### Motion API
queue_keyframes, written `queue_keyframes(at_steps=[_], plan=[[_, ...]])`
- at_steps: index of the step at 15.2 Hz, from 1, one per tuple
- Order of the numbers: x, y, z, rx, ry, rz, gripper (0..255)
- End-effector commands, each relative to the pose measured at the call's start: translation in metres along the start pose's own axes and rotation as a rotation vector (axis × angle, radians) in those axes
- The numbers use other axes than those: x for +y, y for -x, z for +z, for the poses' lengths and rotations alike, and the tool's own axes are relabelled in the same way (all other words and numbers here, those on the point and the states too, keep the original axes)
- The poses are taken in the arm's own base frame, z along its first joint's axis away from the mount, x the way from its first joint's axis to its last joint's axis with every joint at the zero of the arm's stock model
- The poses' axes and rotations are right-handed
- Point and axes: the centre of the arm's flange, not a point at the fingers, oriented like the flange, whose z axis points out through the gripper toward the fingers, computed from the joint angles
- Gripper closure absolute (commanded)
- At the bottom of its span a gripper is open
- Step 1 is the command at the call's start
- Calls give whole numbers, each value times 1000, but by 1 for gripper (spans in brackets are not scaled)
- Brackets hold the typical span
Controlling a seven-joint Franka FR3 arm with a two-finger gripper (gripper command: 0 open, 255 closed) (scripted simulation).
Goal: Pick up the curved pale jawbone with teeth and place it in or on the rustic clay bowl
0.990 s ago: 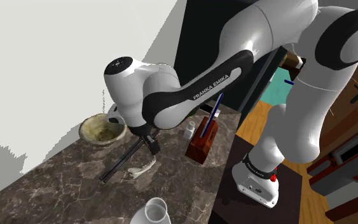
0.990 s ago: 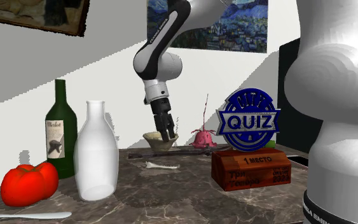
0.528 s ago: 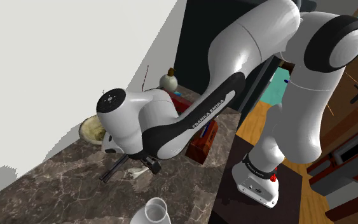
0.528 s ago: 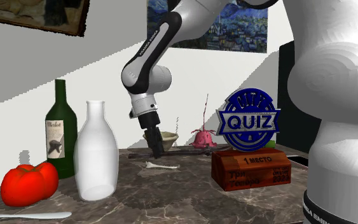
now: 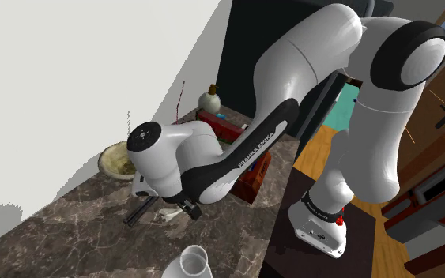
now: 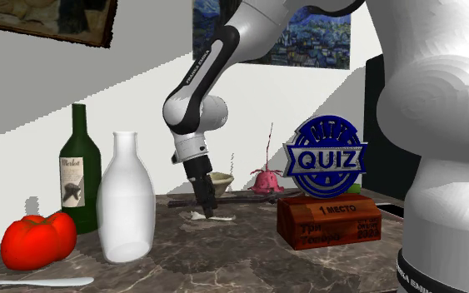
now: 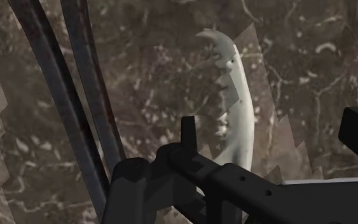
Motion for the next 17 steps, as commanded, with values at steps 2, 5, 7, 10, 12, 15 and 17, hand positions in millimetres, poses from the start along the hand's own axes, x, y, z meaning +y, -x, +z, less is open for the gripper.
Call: queue_keyframes(at_steps=[2,5,7,10,12,15,17], plan=[[0,0,1,0,0,0,0],[0,0,1,0,0,0,255],[0,0,1,0,0,0,255],[0,0,1,0,0,0,255],[0,0,1,0,0,0,255],[0,0,0,2,2,1,0],[8,-11,-20,30,-2,50,0]])
